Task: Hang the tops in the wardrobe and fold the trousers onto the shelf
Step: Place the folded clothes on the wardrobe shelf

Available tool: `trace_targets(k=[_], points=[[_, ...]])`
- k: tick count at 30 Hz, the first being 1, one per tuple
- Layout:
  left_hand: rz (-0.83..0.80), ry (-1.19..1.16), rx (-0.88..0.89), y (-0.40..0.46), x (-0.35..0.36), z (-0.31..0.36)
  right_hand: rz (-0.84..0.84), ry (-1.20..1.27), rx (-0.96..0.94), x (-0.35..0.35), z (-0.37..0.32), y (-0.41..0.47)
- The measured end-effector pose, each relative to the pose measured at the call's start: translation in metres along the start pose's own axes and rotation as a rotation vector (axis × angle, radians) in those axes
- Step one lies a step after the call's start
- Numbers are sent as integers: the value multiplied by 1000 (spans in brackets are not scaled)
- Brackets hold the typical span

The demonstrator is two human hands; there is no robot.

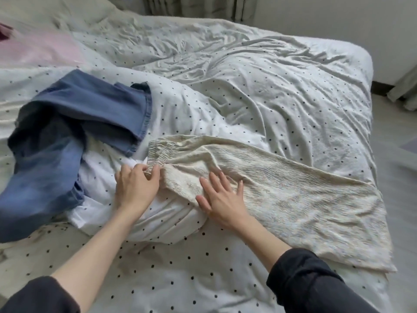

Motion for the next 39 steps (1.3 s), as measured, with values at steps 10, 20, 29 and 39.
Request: trace_targets(k=[10, 20, 29, 39], points=[[-323, -618, -668, 11, -5, 11, -76, 53, 15, -12, -9, 7], [-200, -990, -816, 3, -38, 49, 70, 571, 250, -49, 4, 2], [-344, -449, 627, -100, -28, 176, 330, 1547, 1031, -92, 111, -42], [-374, -284, 140, -77, 22, 121, 446, 529, 576, -62, 122, -68]])
Point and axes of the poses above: each hand's wrist, its own y-axis towards the middle knuckle, its own x-axis out of the palm, z = x × y, the point moved 2 cm from there along y, towards the middle knuckle, and after that the axes turned 15 degrees about z, right-handed, at the moved point
